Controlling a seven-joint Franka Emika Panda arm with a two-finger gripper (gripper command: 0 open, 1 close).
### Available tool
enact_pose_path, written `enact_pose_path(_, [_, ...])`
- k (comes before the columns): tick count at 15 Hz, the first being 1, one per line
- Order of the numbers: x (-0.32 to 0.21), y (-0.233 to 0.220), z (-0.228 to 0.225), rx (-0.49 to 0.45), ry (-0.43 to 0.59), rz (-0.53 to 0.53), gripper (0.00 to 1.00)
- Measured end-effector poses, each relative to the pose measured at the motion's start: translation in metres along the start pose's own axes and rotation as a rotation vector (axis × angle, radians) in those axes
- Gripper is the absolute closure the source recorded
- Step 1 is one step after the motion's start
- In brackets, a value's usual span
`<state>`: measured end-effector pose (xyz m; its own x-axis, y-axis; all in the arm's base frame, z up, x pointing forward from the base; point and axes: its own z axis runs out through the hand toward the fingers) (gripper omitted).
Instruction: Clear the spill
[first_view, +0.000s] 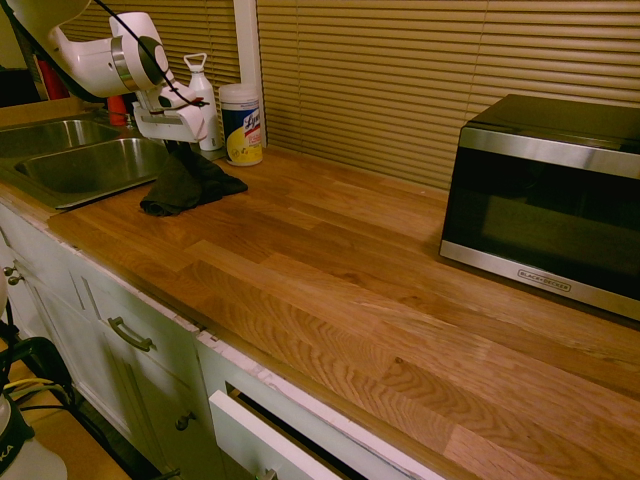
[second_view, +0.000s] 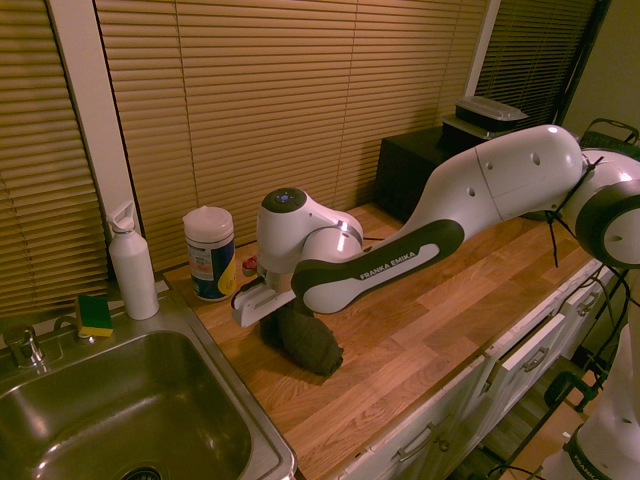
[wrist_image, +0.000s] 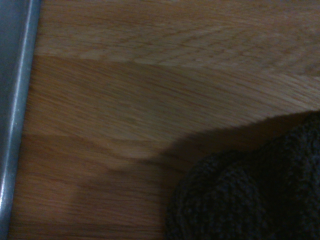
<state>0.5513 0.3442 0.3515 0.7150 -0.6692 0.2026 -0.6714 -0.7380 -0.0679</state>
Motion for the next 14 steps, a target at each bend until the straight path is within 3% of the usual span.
enact_pose_path(8, [-0.001, -0.001, -0.006, 0.008, 0.002, 0.012, 0.0])
enact_pose_path(14, [0.005, 0.009, -0.062, 0.065, 0.039, 0.043, 0.0])
